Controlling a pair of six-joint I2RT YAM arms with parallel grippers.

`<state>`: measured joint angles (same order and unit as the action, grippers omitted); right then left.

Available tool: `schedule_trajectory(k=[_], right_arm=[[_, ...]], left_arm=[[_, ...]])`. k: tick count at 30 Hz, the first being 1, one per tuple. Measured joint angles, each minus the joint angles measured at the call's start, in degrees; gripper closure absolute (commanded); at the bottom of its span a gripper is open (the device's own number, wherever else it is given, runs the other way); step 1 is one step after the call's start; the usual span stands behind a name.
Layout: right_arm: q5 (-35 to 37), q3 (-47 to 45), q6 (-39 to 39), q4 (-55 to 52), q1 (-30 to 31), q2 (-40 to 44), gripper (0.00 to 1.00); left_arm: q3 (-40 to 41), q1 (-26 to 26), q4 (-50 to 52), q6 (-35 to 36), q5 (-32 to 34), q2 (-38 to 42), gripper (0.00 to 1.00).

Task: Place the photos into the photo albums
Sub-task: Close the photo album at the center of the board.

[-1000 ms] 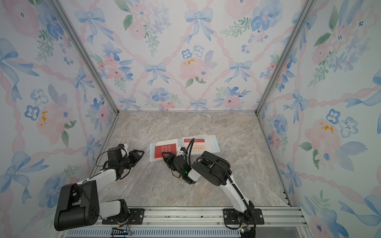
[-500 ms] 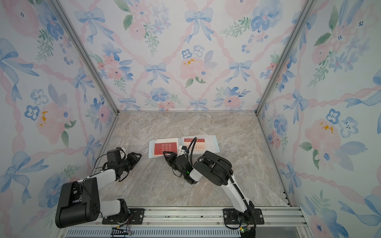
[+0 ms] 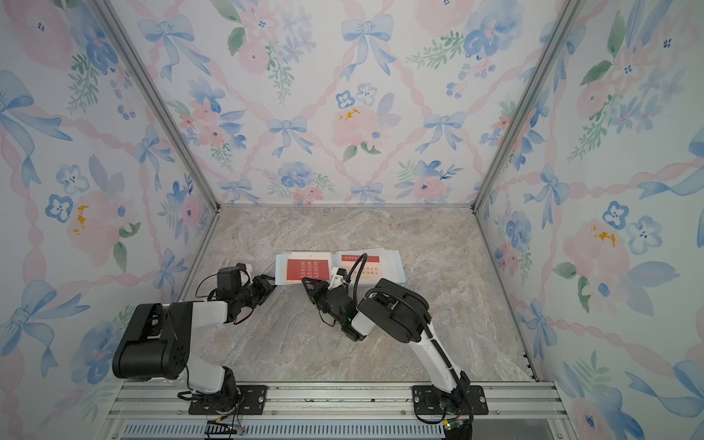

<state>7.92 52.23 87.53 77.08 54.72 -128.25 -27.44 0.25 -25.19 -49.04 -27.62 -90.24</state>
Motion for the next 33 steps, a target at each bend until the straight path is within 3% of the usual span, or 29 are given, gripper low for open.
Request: schedule_trajectory(k=[6, 17, 25, 28, 33], right_arm=[[0.0, -0.3, 0.1, 0.5, -0.4, 0.2, 0.83], [-2.4, -0.3, 0.6, 1.2, -0.6, 0.5, 0.79], [-4.0, -2.0, 0.1, 1.1, -1.2, 3.2, 0.69], [-5.0, -4.7, -2.1, -1.6, -1.7, 7.6, 0.69], [-7.2, -9.4, -8.8, -14.4, -5.7, 24.3, 0.68]], left_arm=[[-5.0, -4.0, -3.7, -3.3, -1.3, -6.4, 0.48], [-10.3, -8.5, -5.4, -8.1, -1.1, -7.2, 0.47], [-16.8, -12.9, -9.3, -9.9, -0.6, -10.0, 0.47], [-17.9, -14.1, -9.5, -10.3, -0.3, -10.7, 0.47], [-20.2, -15.9, -9.7, -10.5, 0.3, -10.7, 0.46]])
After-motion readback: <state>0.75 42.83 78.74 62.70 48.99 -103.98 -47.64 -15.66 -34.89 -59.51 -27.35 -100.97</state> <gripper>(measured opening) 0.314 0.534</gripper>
